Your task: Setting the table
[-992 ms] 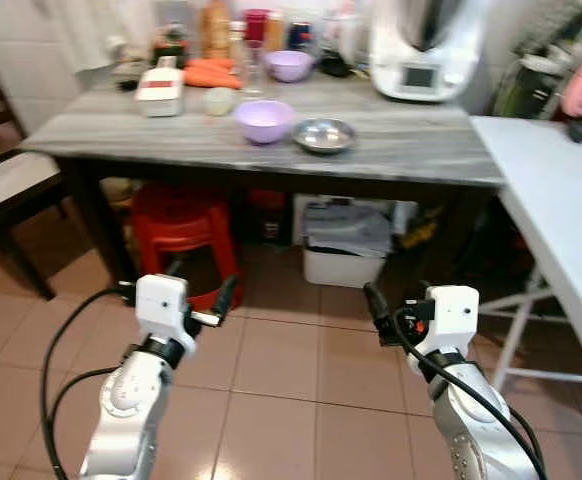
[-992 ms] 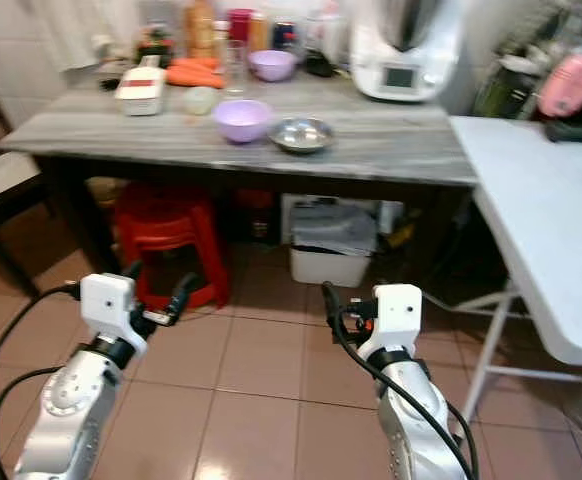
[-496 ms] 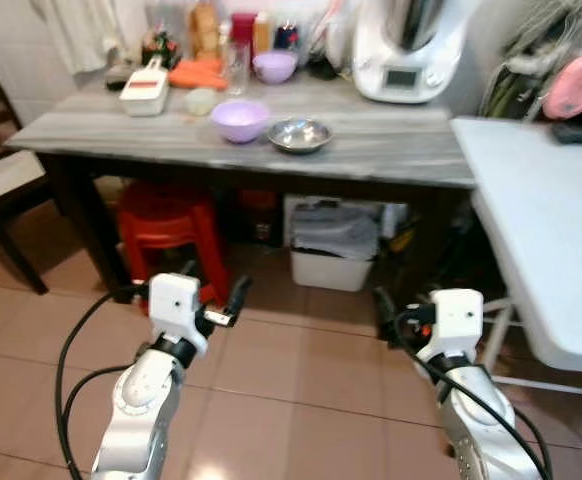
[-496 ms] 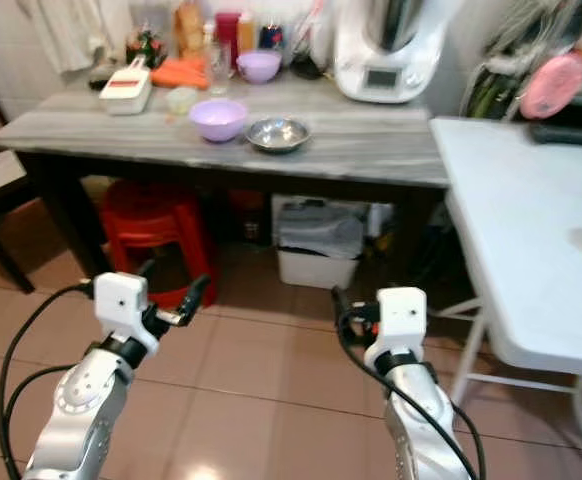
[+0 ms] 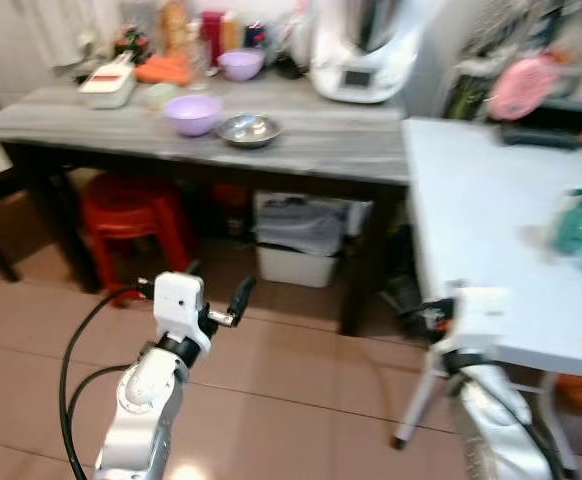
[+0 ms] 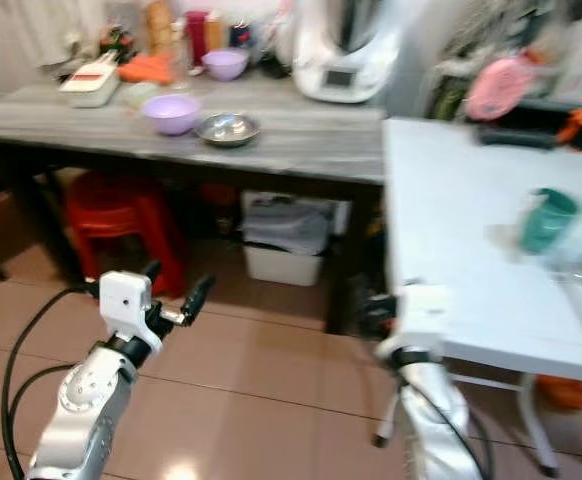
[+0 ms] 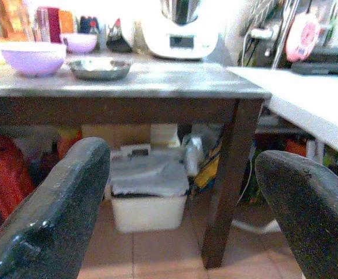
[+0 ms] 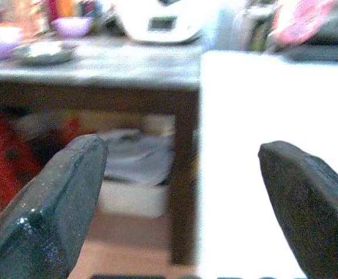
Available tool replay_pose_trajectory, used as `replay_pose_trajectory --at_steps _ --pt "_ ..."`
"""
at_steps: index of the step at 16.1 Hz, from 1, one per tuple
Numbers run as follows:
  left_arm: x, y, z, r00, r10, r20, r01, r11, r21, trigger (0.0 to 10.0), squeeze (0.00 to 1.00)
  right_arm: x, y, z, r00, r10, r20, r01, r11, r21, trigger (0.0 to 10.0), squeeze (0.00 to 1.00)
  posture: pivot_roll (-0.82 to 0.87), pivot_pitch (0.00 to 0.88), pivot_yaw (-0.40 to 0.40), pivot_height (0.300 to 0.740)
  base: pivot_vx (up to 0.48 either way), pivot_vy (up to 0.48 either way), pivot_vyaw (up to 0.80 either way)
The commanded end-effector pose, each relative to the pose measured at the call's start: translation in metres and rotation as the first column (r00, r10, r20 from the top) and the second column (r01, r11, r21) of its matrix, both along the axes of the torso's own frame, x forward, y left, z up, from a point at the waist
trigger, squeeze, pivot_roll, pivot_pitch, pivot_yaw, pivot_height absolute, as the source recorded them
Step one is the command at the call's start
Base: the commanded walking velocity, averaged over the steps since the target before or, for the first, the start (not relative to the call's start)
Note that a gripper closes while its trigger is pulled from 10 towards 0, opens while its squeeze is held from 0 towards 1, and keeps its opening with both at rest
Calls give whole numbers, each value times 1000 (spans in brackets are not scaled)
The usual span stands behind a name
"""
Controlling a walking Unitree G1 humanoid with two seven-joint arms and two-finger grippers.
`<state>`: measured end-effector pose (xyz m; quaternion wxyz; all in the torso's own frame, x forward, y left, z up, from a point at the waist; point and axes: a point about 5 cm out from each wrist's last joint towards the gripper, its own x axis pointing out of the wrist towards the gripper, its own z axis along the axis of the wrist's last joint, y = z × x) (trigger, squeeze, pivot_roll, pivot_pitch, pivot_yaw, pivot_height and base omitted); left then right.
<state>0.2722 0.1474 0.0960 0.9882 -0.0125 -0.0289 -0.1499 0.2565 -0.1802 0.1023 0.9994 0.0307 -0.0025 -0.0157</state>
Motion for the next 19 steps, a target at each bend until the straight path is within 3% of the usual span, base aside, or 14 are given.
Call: replay_pose_trajectory --at_steps 1,4,15,19 --pt "-1 13 1 999 47 7 -47 999 19 10000 0 0 0 10 998 -32 48 32 999 1 10000 0 10 0 -14 740 0 -480 0" --pt "-2 17 3 998 58 14 -59 998 18 10000 0 -2 -8 22 994 -53 93 55 998 -14 10000 0 7 0 -12 740 0 -480 0" --pt "-2 12 1 999 40 8 -40 999 20 10000 0 1 1 12 998 -16 59 17 1000 -16 10000 0 13 0 -17 740 0 -480 0" --pt "-3 9 0 1000 18 0 -18 1000 9 10000 0 4 2 13 998 -27 65 27 1000 -7 10000 0 19 0 -14 740 0 -79 0"
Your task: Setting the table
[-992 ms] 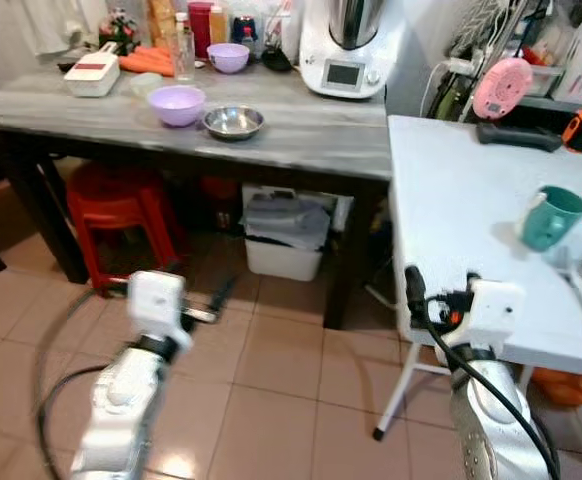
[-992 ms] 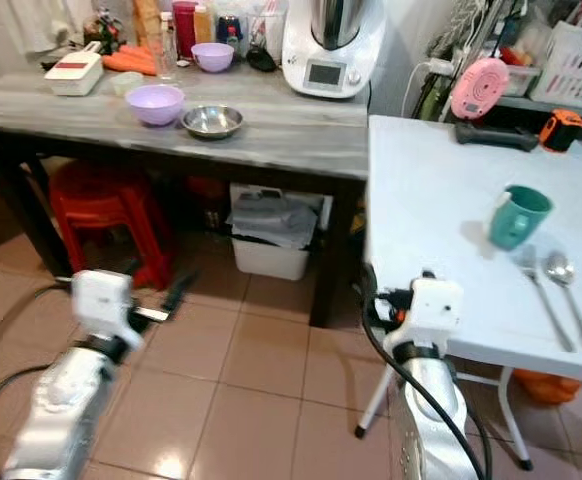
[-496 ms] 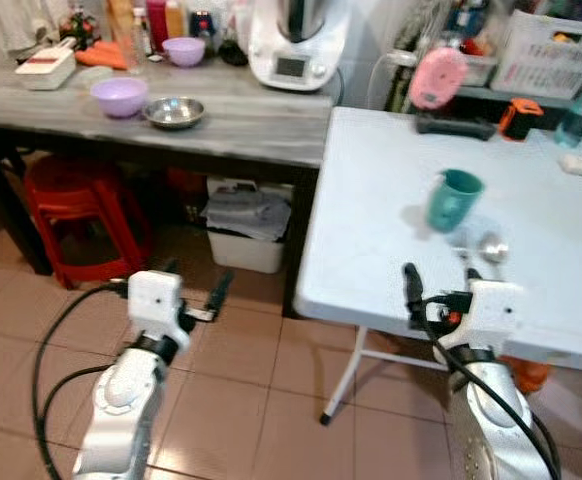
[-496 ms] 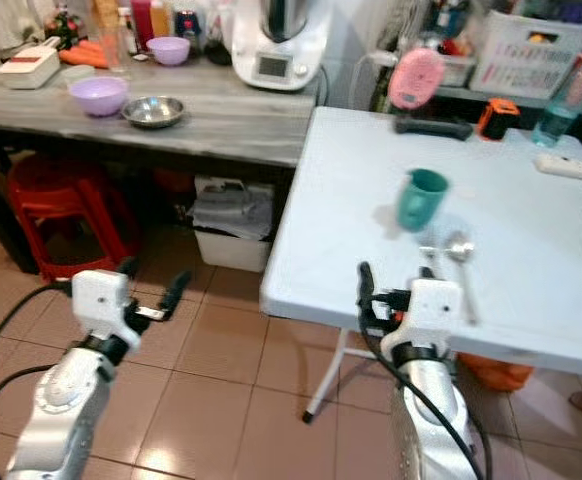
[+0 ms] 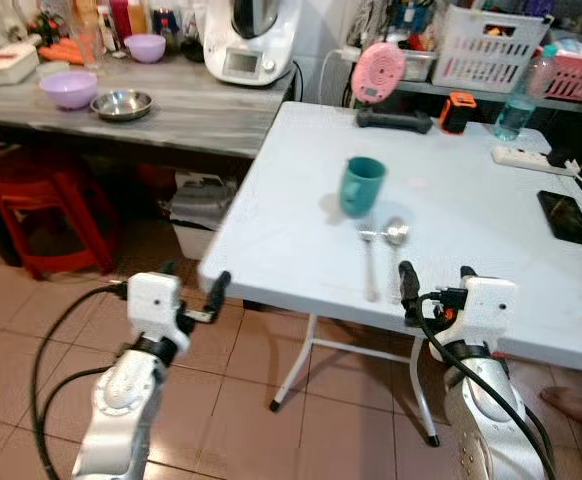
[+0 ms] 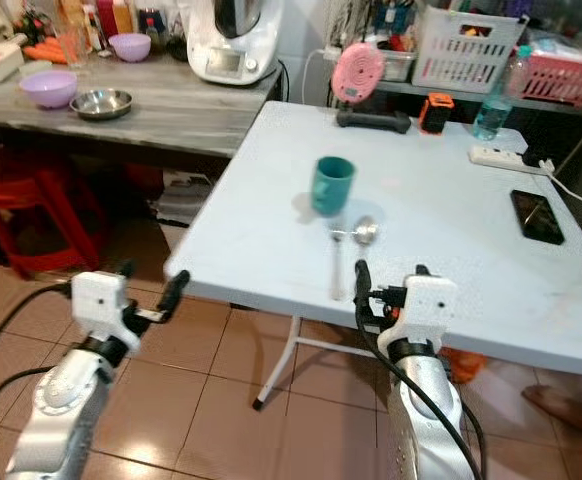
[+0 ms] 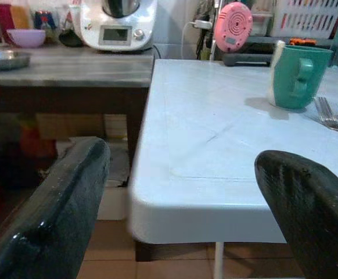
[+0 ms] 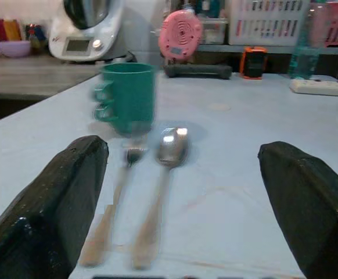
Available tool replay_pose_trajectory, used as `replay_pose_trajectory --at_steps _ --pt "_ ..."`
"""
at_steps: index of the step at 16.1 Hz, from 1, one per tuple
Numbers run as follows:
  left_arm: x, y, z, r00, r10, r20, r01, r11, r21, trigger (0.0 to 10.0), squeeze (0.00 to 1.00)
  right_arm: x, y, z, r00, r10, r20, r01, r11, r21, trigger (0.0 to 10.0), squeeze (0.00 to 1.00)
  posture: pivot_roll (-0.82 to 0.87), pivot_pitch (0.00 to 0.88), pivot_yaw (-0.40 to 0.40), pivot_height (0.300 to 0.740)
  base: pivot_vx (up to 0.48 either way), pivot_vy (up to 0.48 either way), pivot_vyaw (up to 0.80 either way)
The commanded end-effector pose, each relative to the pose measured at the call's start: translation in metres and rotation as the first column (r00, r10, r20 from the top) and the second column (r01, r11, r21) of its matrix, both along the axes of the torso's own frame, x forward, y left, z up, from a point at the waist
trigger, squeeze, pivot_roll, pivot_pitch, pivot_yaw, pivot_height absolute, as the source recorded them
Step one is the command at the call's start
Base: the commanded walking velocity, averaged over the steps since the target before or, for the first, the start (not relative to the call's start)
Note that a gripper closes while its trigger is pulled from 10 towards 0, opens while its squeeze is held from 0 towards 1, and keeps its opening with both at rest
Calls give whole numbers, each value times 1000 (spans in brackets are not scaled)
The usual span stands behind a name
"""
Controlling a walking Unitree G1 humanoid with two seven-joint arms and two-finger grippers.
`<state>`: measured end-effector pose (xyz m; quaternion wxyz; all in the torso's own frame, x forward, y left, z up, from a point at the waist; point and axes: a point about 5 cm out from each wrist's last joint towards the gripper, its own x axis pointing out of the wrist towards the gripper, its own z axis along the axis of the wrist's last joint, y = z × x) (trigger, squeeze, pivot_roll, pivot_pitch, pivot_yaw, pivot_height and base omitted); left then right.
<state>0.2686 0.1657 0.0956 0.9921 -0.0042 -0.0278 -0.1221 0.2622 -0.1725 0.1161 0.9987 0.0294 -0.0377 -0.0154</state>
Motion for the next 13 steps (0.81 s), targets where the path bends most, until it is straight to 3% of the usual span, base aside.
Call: replay_pose_trajectory --at_steps 1,6,13 --pt "0 -10 0 999 -47 0 47 999 -10 10000 0 -1 -4 0 1000 -25 1 25 1000 -5 10000 0 17 0 -11 740 0 0 0" --pt "0 -13 3 996 -91 18 92 996 -15 10000 0 1 -1 -1 1000 -3 -2 3 1000 -11 10000 0 17 0 -14 740 0 0 0" --pt "-3 -17 3 992 -125 24 126 992 -29 10000 0 2 3 2 1000 27 14 -26 999 -22 10000 0 14 0 -15 740 321 0 0"
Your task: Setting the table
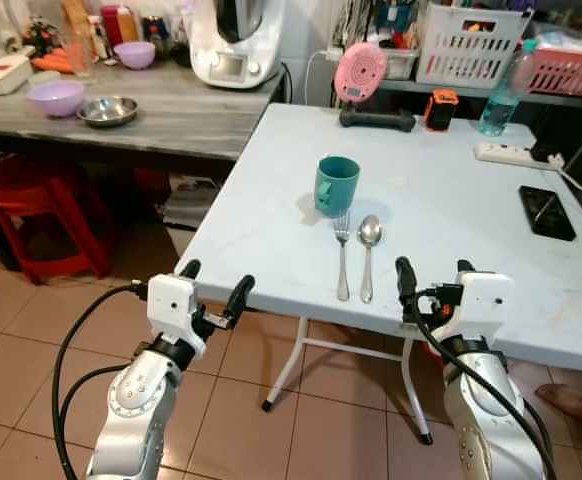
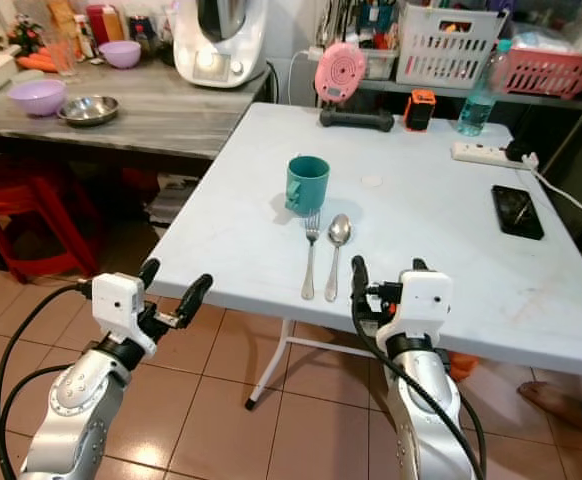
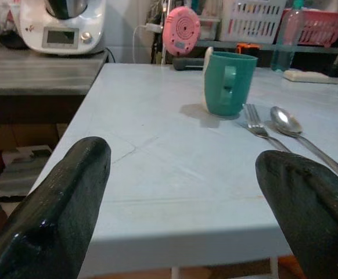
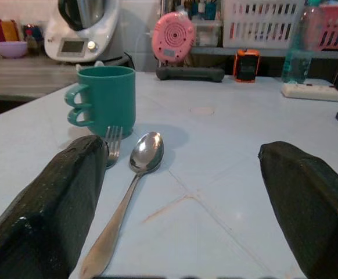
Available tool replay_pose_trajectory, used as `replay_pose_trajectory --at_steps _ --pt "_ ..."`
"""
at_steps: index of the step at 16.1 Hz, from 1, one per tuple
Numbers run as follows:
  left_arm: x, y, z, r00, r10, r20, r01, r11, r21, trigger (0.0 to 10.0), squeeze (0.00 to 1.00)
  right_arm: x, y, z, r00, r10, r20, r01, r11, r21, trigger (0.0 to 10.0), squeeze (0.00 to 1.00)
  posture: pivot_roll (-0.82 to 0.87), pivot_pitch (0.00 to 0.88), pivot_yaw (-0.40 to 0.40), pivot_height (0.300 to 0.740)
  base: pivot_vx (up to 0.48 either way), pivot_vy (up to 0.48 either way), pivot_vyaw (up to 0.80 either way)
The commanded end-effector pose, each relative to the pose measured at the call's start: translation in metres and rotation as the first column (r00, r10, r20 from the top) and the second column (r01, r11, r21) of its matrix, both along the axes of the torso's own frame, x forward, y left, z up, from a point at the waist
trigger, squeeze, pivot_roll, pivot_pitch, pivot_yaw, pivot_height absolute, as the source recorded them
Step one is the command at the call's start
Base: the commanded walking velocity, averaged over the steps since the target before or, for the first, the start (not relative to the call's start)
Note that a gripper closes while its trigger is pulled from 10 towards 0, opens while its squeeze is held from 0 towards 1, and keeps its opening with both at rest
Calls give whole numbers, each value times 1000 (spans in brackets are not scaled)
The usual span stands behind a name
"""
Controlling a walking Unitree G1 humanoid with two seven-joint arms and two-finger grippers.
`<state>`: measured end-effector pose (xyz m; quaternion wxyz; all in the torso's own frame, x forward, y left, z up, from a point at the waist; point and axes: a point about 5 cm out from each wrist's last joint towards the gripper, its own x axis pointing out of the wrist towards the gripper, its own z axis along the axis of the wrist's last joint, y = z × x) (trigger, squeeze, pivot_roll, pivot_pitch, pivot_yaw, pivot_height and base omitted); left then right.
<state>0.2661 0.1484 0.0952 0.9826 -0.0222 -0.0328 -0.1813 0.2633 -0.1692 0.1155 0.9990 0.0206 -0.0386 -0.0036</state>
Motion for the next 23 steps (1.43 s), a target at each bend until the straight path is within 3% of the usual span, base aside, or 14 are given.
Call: replay_pose_trajectory --at_steps 1,7,8,12,17,23 --pt "0 0 3 1000 -9 17 9 1000 0 10000 0 1 0 2 1000 7 12 -7 1000 -4 10000 0 14 0 -15 740 386 0 0" --pt "-1 -2 3 1000 -19 12 19 1000 -10 10000 0 0 1 1 1000 12 8 -12 1000 5 10000 0 10 0 -16 740 382 0 0" --pt "-1 -3 3 1000 -17 16 17 999 -35 10000 0 0 2 1 1000 15 7 -15 1000 5 10000 0 10 0 -16 740 0 0 0" --pt "-5 1 -3 1000 -29 -3 29 1000 -10 10000 0 -1 6 -3 1000 22 -10 -21 1000 16 10000 0 10 0 -20 740 0 0 0" --pt "-12 4 -14 993 -116 -37 117 993 26 10000 0 2 15 -9 998 43 -55 -43 999 14 10000 0 13 0 -23 740 0 0 0" --pt "-17 -4 -15 957 -287 -40 290 955 65 10000 0 20 42 -12 985 84 -152 -84 996 8 10000 0 11 0 -20 740 0 0 0"
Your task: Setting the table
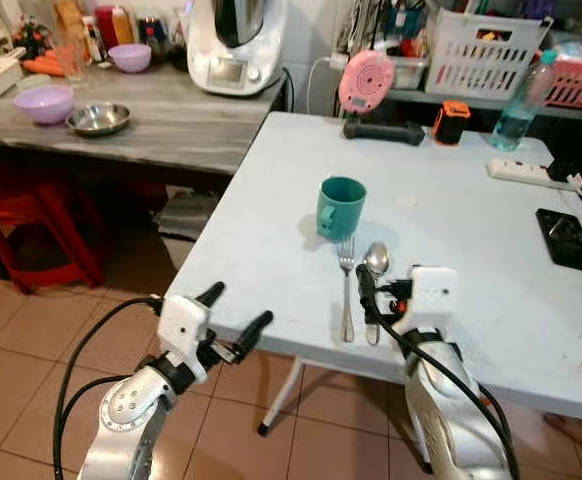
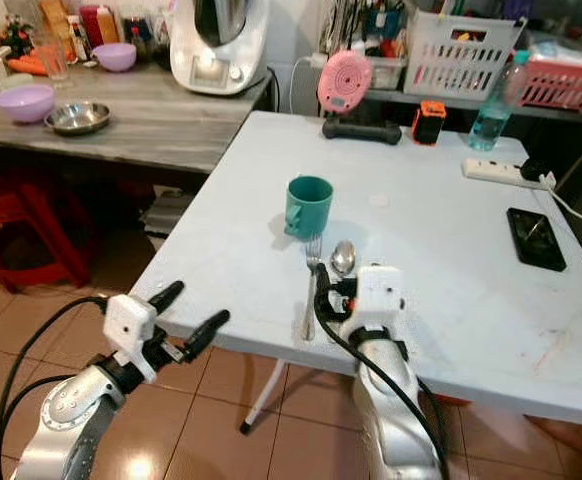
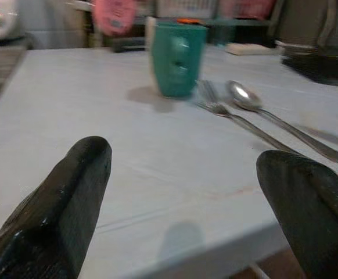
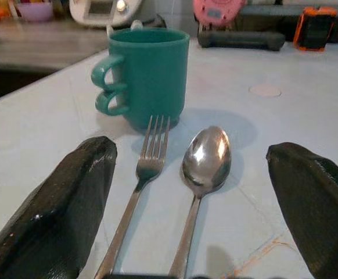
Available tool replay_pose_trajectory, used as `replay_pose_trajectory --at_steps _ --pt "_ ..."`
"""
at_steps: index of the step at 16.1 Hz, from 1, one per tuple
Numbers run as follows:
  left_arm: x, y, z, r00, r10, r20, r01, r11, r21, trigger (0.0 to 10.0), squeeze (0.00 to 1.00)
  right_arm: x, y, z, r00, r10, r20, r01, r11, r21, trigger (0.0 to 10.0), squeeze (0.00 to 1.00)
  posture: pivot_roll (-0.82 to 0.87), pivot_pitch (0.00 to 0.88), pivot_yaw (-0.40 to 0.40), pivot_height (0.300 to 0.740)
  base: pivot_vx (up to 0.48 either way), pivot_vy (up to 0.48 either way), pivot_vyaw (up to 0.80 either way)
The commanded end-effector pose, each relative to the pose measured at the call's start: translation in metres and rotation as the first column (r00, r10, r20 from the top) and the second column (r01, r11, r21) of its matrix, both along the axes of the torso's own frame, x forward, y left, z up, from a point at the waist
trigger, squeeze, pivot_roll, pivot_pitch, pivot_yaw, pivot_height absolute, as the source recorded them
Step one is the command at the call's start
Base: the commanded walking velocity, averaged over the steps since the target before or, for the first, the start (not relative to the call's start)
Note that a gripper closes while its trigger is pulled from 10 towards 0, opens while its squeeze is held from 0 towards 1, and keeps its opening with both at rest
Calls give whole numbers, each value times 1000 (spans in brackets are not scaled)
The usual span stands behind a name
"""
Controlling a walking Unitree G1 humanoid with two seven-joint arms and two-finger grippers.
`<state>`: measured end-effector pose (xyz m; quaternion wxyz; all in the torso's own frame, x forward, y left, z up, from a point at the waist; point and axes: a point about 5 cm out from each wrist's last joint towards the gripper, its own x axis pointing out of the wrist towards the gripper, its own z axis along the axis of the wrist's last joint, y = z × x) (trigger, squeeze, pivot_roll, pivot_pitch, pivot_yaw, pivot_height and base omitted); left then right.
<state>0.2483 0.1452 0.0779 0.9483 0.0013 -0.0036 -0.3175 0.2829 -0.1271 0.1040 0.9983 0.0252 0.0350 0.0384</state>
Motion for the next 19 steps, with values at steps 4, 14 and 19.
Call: replay_pose_trajectory --at_steps 4,14,19 --pt "-1 -3 2 999 -35 16 35 999 5 10000 0 16 5 3 999 -22 -49 22 1000 11 10000 0 7 0 -18 740 0 0 0" --pt "2 -3 -4 999 -45 13 45 999 2 10000 0 41 25 0 988 2 -151 -2 1000 -1 10000 0 5 0 -17 740 0 0 0" --pt "2 -7 -5 998 -55 13 55 998 -1 10000 0 55 34 -3 982 -3 -190 8 1000 24 1451 0 5 0 -16 740 0 0 0"
